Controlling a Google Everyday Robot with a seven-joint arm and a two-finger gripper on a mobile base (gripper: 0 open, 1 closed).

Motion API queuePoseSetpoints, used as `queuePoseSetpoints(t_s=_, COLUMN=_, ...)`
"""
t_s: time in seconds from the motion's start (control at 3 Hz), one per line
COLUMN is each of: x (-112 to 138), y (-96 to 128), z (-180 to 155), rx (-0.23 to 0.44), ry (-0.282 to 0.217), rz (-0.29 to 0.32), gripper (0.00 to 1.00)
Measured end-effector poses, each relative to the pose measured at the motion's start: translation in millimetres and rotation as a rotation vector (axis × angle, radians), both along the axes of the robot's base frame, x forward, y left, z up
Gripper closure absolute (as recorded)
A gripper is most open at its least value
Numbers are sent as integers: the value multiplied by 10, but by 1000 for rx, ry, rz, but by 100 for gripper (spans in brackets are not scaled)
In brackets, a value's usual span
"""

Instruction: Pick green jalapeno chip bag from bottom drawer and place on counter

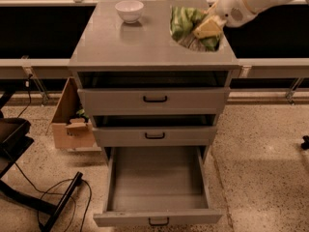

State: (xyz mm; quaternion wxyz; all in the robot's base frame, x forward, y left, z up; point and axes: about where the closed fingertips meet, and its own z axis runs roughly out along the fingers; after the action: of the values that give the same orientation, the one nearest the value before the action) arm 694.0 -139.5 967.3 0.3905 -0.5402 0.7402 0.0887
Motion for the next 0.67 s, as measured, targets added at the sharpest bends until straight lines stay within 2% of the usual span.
queuePoseSetpoints(t_s=0.33, x=563, y=76, z=279, rx=50, ry=-122, rz=-37, gripper=100)
queuePoseSetpoints(t_s=0.67, x=1166, y=301, z=61, rx=87, ry=-154, rz=-41, gripper=100)
